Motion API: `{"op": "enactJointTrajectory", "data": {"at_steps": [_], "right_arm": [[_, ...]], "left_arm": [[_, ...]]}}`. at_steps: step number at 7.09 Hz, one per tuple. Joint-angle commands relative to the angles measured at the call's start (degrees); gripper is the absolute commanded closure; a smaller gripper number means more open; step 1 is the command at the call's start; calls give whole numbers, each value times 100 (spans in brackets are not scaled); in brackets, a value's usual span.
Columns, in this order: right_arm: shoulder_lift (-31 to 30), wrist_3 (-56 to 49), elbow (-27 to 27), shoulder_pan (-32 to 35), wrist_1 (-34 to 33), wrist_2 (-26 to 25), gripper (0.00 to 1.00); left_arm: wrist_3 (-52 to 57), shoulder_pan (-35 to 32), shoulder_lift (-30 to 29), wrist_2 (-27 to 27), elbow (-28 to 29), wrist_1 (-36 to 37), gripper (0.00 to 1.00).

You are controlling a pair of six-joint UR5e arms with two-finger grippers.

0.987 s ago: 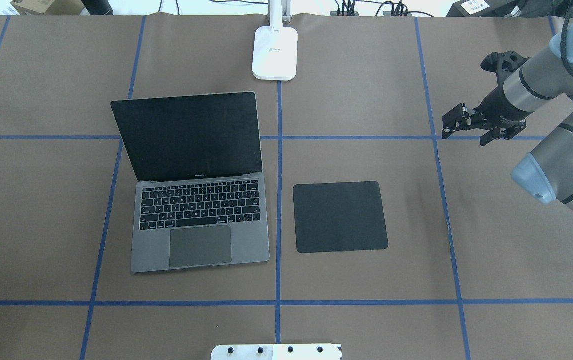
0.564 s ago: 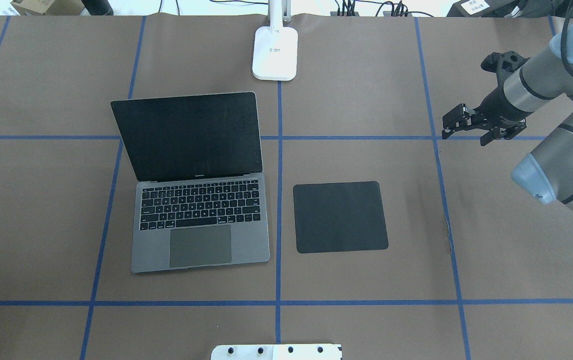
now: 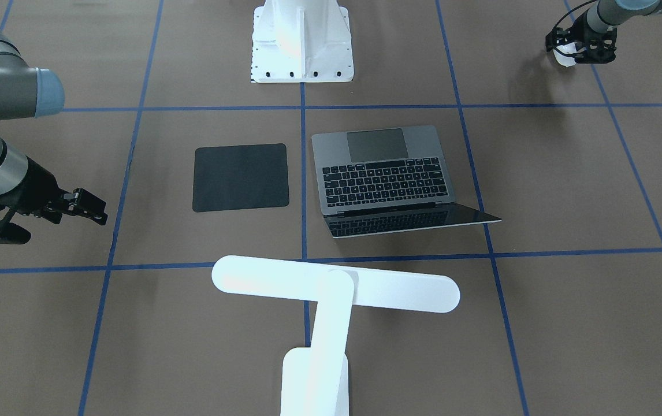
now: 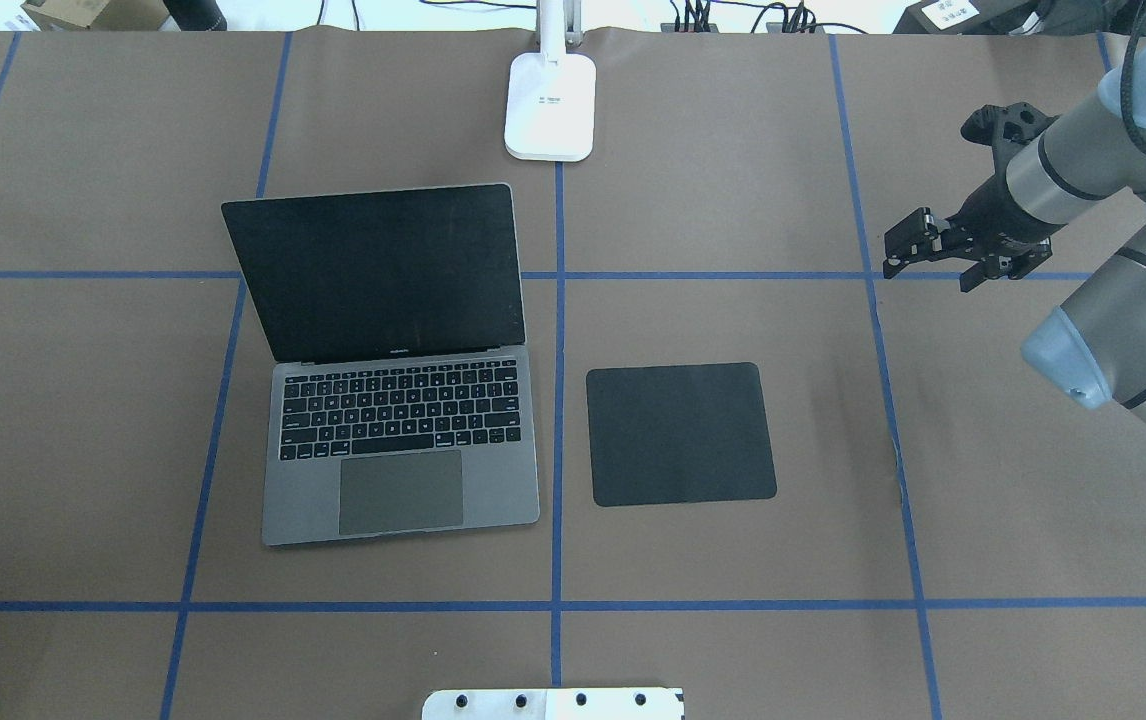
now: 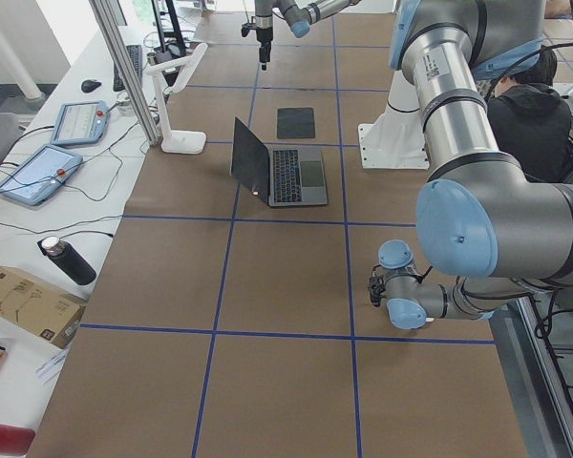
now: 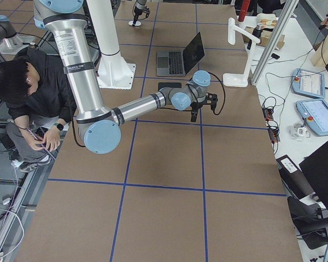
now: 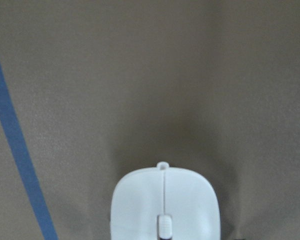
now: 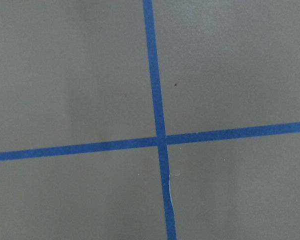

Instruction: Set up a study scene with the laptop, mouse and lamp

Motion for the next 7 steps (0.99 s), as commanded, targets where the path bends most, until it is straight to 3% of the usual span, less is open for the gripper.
{"op": "enactJointTrajectory", "data": {"at_steps": [1,3,7], "right_arm": [[0,0,9,-13,0,0,1],[-44,0,61,4,0,0,0],[-141,0,193,-22,0,0,0]], "left_arm": [[0,-8,24,0,-1,-24,36],[-17,-34,59,0,-19,-60,52],[-411,-52,59,-52,-526,-104,55]]}}
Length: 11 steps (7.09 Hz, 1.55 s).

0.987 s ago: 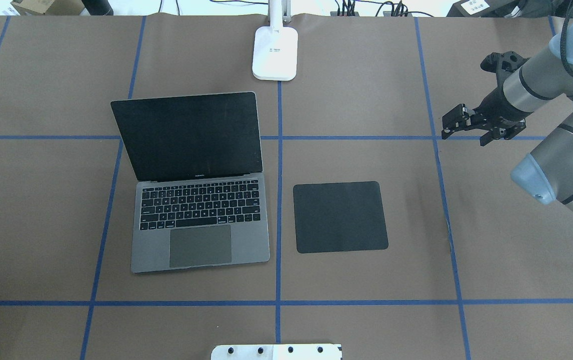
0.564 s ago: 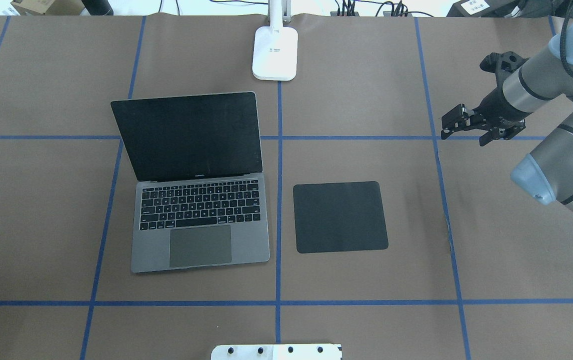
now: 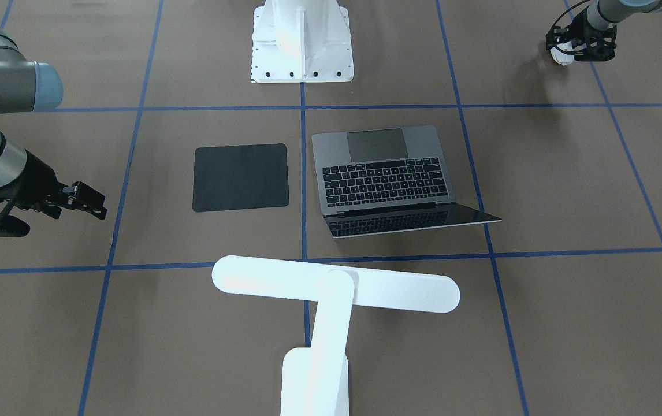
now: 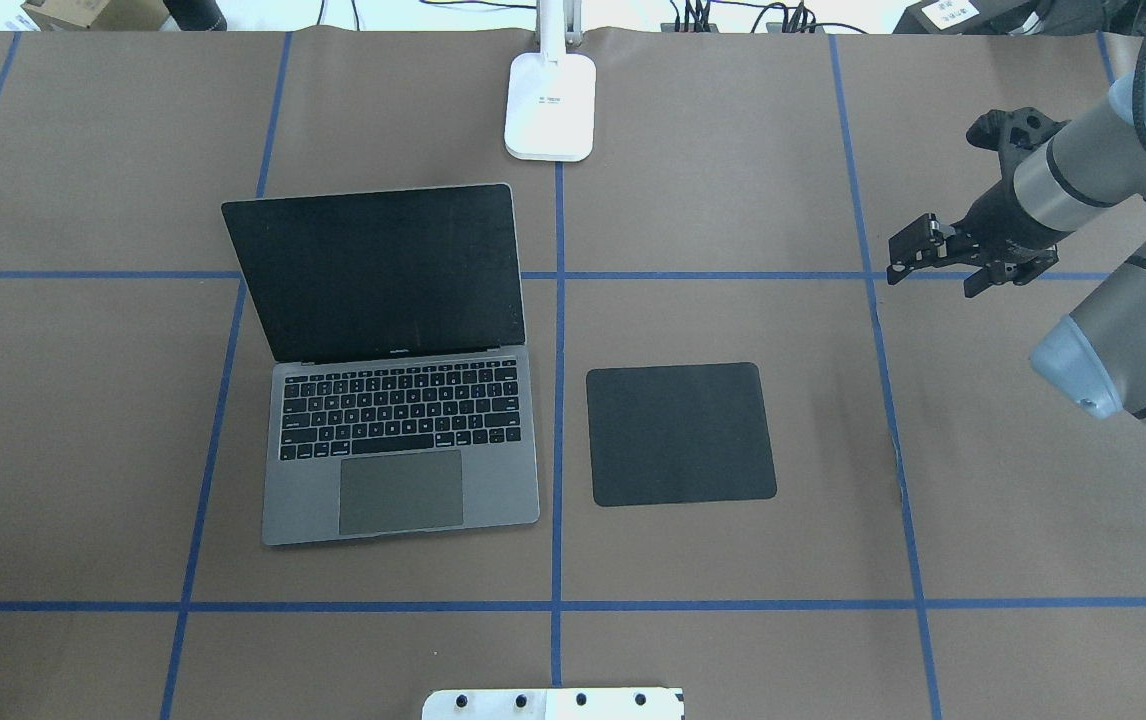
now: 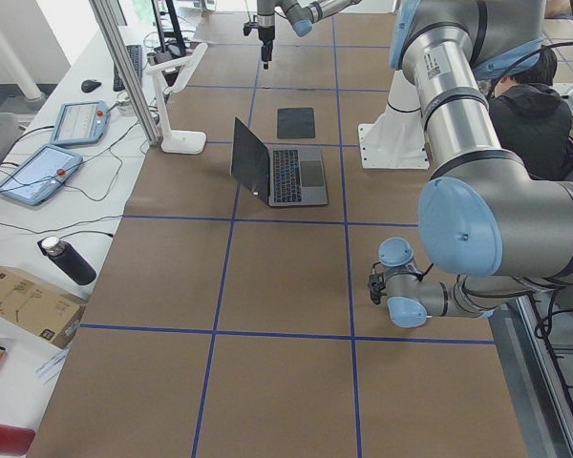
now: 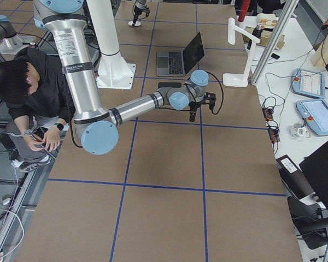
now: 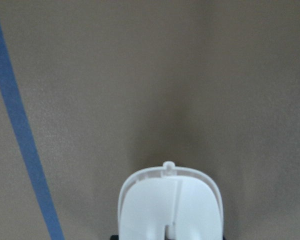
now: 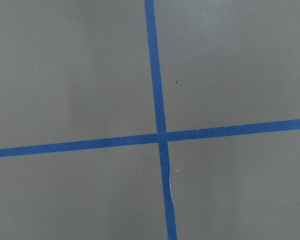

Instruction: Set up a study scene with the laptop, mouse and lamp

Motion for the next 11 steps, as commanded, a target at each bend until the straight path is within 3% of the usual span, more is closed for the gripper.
{"op": "enactJointTrajectory", "data": {"at_steps": [1,4,6,7,8,10,11], "right_arm": [[-8,0,9,-6,0,0,1],[-8,0,9,-15,0,9,1],[-16,0,9,-24,0,18,0],[-25,0,0,-24,0,26,1],[-25,0,-9,-32,0,26,1],[-25,0,-17,-32,0,35,1],[-34,-9,-35,-32,0,35,0]], "left_arm": [[-366,-8,-8,-53,-540,-2,55],[-1077,-60,-96,-289,-1534,16,55],[-1185,-682,-463,-895,-1791,190,57],[-1185,-798,-718,-941,-1843,426,59],[-1176,-921,-1155,-941,-1905,899,60],[-1167,-1132,-2227,-950,-2282,2583,60],[-1158,-1203,-2563,-950,-2283,2930,60]]}}
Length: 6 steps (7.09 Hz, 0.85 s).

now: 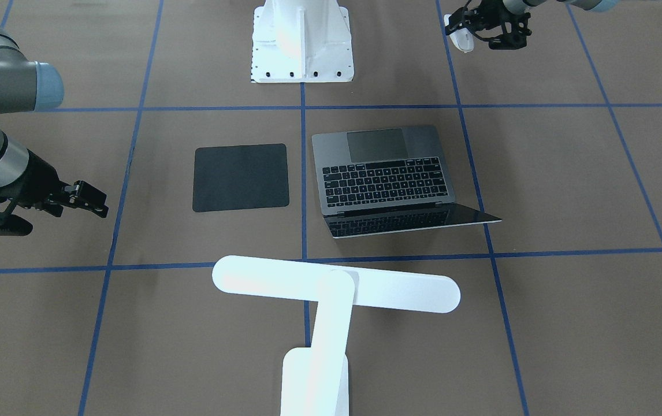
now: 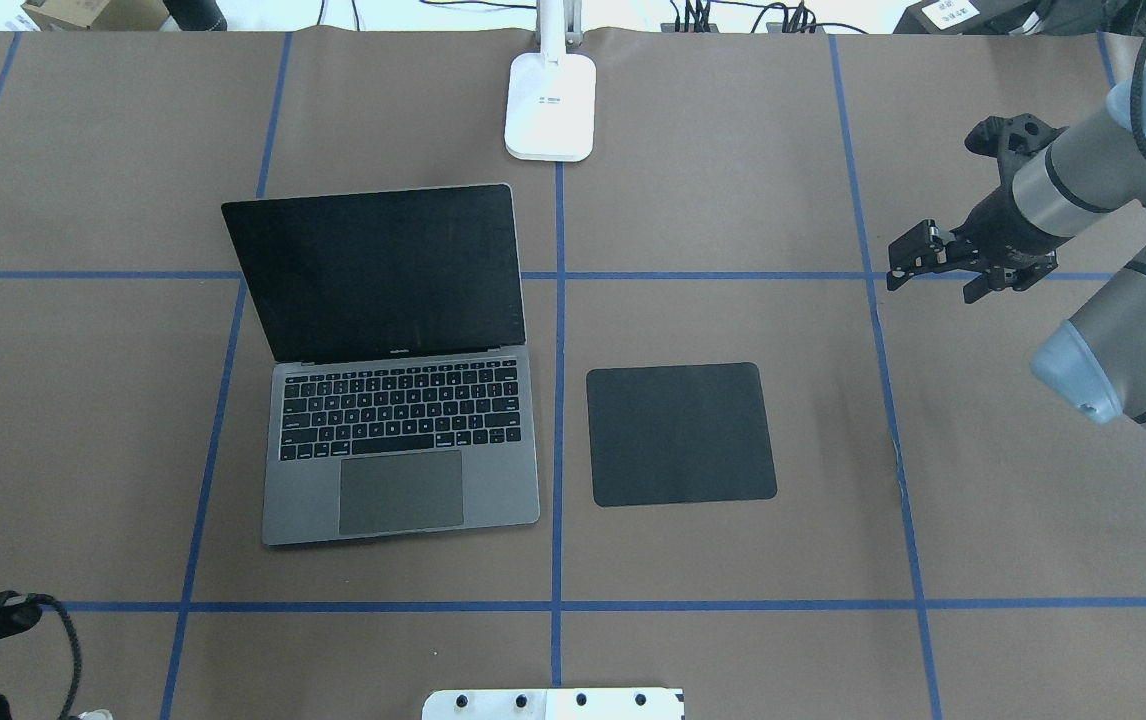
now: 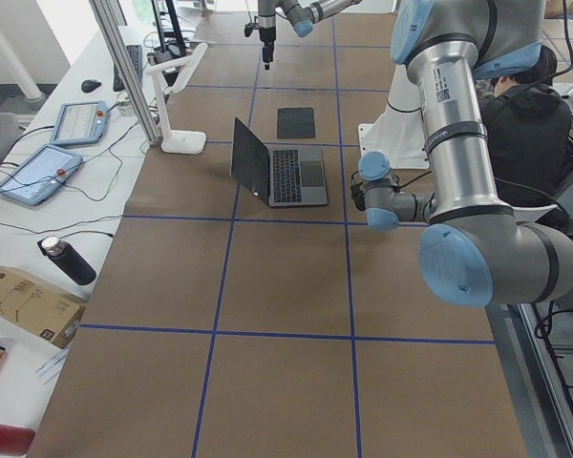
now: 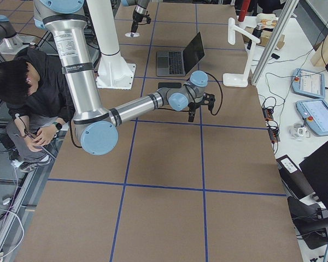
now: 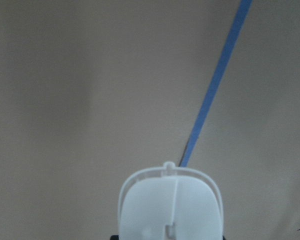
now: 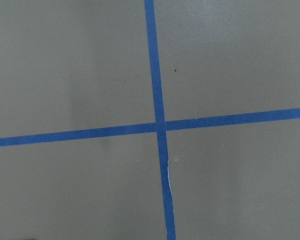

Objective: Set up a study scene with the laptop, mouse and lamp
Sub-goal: 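Carry the white mouse in with the left gripper toward the mousepad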

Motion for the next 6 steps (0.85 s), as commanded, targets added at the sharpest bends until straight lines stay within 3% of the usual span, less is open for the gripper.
{"op": "enactJointTrajectory", "data": {"at_steps": [1,4,6], "right_arm": [[-15,-7,-25,-18,0,1,1],[-94,-16,-34,-18,17,1,1],[-200,-16,27,17,17,10,0]], "left_arm": [[19,-243,-980,-5,-97,1035,60],[54,-586,-3105,-23,-98,3414,60],[63,-710,-4502,38,382,4341,61]]}}
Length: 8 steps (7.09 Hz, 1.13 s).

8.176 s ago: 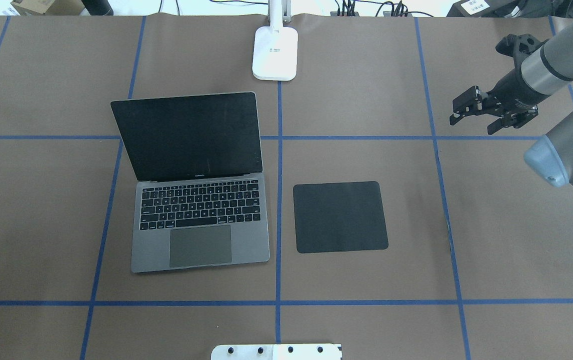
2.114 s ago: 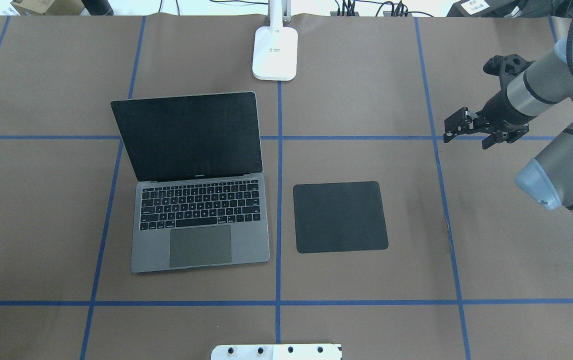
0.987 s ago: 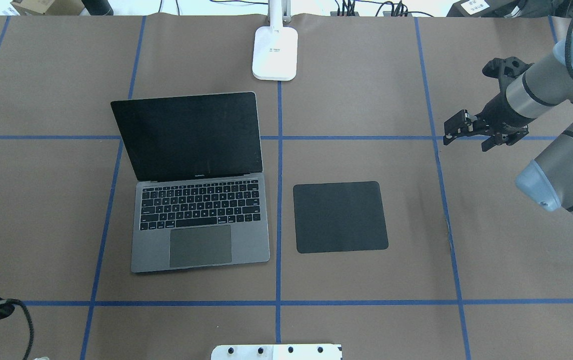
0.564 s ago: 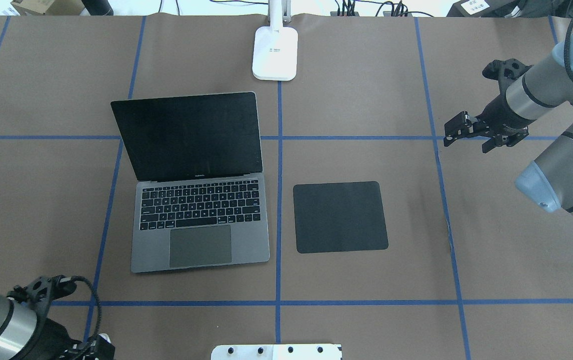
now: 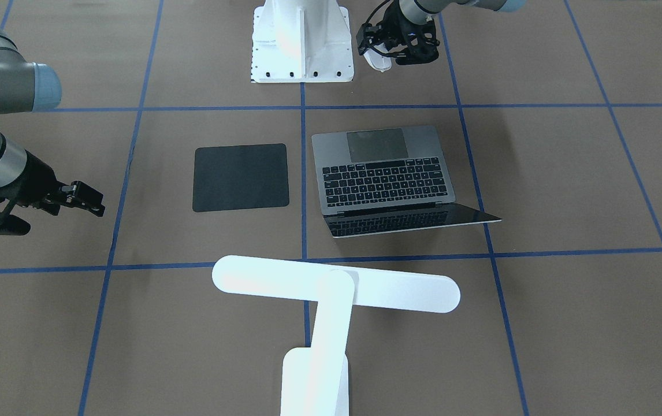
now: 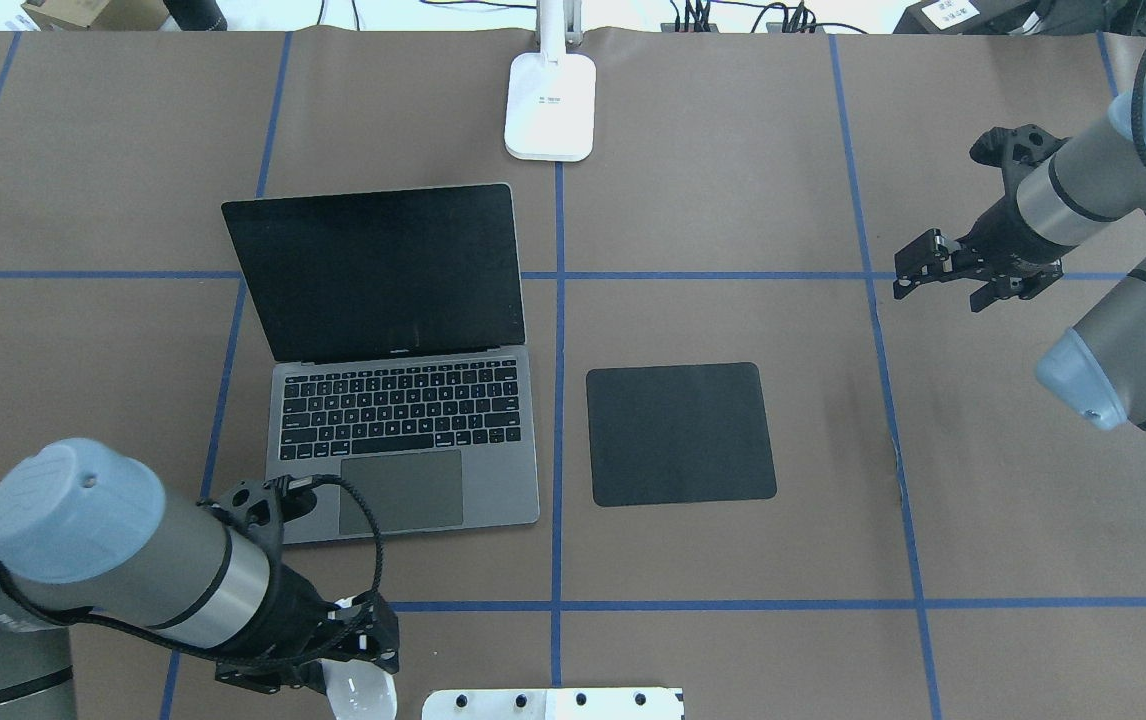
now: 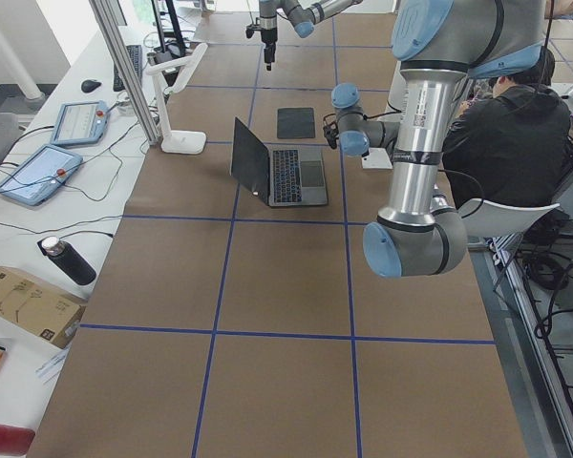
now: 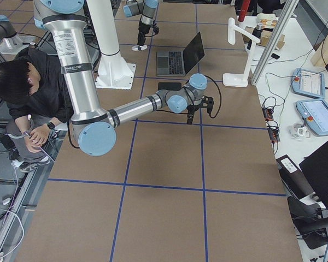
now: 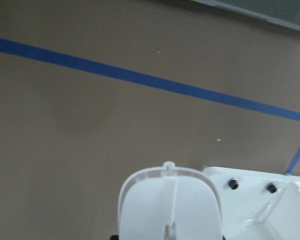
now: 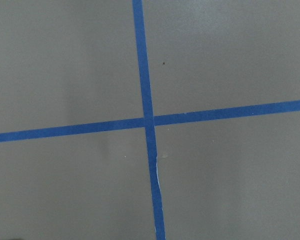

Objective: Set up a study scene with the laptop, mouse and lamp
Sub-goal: 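Carry the white mouse in with the left gripper toward the mousepad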

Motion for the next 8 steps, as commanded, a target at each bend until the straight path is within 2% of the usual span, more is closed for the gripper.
{"op": "enactJointTrajectory", "data": {"at_steps": [1,5,8], "right_arm": [[-170,-10,88,44,1,7,0],[-855,-720,334,685,-25,68,0],[-1234,-1045,334,1063,-25,68,0]], "left_arm": [[4,-183,-1500,52,994,523,61],[126,-605,-3111,131,2710,444,62],[425,-711,-3728,456,3846,67,62]]}}
